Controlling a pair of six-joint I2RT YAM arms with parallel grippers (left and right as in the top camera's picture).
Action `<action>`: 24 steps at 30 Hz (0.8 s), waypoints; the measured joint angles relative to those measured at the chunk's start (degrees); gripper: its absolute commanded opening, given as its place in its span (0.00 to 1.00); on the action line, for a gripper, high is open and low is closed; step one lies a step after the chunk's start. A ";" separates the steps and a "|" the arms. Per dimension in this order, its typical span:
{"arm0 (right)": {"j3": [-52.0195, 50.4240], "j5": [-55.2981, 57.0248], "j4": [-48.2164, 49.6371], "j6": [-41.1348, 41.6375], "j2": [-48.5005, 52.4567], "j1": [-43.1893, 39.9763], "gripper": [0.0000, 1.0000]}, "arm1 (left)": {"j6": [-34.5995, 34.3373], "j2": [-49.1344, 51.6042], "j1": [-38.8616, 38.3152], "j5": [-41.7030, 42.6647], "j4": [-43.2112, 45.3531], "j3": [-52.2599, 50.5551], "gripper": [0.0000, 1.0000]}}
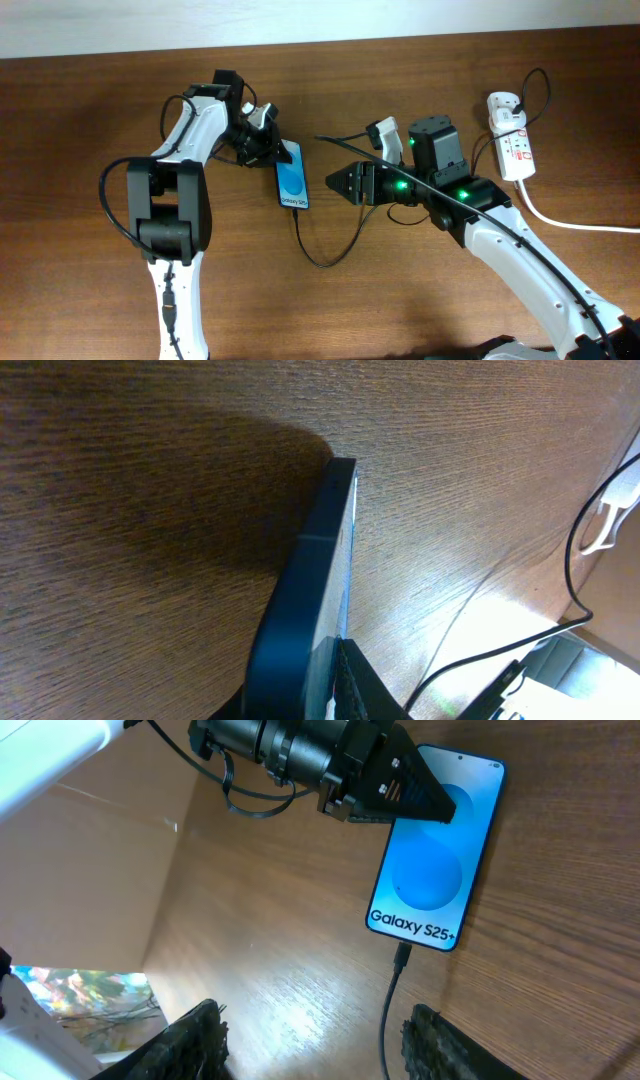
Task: Plug charger to phone and switch on socket
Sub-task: 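Lay the phone flat with the left gripper and release it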
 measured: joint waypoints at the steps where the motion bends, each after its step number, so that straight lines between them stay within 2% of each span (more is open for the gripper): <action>1: 0.00 0.00 0.00 0.00 0.00 0.00 0.61 | -0.02 0.00 0.00 -0.26 -0.09 0.04 0.18; 10: 0.00 0.17 -0.02 -0.04 0.00 0.00 0.61 | -0.24 0.00 0.00 -4.42 -0.57 0.04 0.32; 24: 0.00 0.50 -0.04 -0.02 0.00 0.00 0.62 | -1.31 -0.52 -0.11 -10.88 -2.08 0.26 0.42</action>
